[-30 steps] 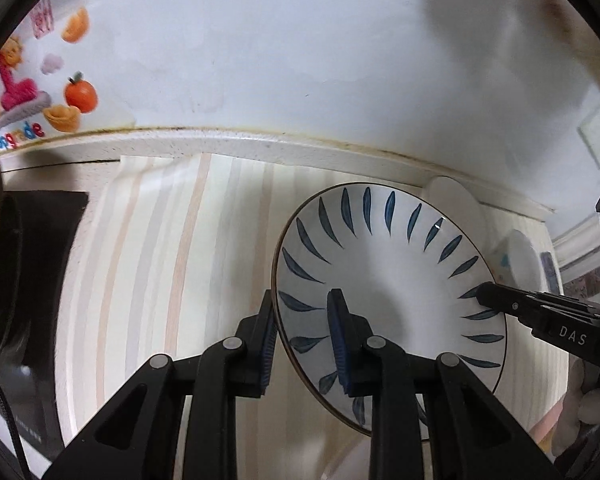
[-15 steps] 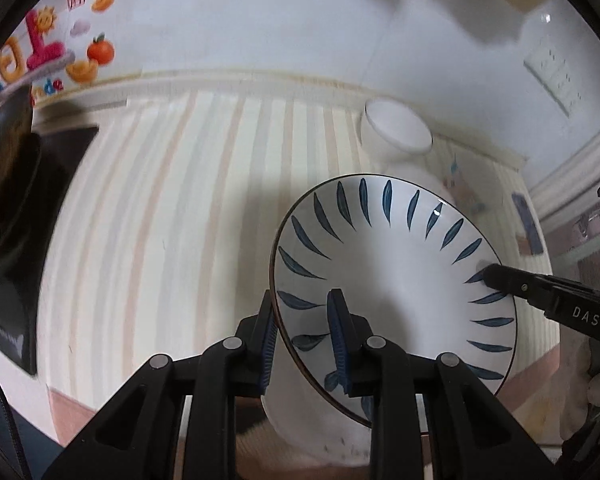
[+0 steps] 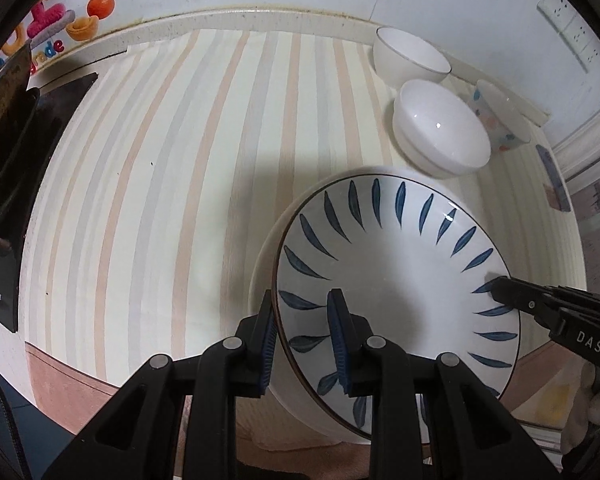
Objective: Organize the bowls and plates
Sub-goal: 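Lift the blue-striped plate with both tools and carry it over the stack, then lower the blue-striped plate onto the stack and open both tools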
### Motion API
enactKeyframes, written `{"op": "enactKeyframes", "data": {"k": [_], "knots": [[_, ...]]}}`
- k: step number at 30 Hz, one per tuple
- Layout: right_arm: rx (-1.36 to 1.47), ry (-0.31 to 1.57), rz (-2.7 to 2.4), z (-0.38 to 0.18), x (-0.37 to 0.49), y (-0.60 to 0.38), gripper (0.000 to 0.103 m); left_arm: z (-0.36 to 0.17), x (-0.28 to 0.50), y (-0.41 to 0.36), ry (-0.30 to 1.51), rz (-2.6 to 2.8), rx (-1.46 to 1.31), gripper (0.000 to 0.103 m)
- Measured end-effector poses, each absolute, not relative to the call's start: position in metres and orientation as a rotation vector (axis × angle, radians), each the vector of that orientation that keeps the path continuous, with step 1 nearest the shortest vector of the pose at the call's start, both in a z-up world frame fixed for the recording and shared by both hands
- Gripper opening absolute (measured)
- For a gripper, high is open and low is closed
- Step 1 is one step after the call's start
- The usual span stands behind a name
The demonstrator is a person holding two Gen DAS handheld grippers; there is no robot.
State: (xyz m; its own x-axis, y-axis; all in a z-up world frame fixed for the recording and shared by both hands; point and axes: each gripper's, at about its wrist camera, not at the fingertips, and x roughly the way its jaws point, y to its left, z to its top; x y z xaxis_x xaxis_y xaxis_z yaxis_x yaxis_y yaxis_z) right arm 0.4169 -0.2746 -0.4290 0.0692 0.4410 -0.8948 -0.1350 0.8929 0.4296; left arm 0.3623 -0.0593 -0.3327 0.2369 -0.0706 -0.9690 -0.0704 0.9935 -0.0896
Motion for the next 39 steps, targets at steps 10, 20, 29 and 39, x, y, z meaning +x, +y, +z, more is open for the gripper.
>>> {"op": "enactKeyframes", "data": {"k": [10,20,29,39], "knots": [[0.269,1.437,0.46,-0.446,0.413,-0.278,0.01,-0.35,0.358,-0.068,1.348,0.051,-0.103,0.022],[0.309,1.445,0.469,-0.449,0.416,-0.284,0.013,-0.351,0.362,-0.066,1.356,0.079,-0.126,0.023],[0.366,1.497,0.454,-0.447,0.417,-0.291,0.014,-0.355,0.365,-0.058,1.39,0.066,-0.175,0.023],[0.361,1.529,0.408,-0.44,0.416,-0.29,0.018,-0.348,0.364,-0.053,1.389,0.062,-0.187,0.023]]}}
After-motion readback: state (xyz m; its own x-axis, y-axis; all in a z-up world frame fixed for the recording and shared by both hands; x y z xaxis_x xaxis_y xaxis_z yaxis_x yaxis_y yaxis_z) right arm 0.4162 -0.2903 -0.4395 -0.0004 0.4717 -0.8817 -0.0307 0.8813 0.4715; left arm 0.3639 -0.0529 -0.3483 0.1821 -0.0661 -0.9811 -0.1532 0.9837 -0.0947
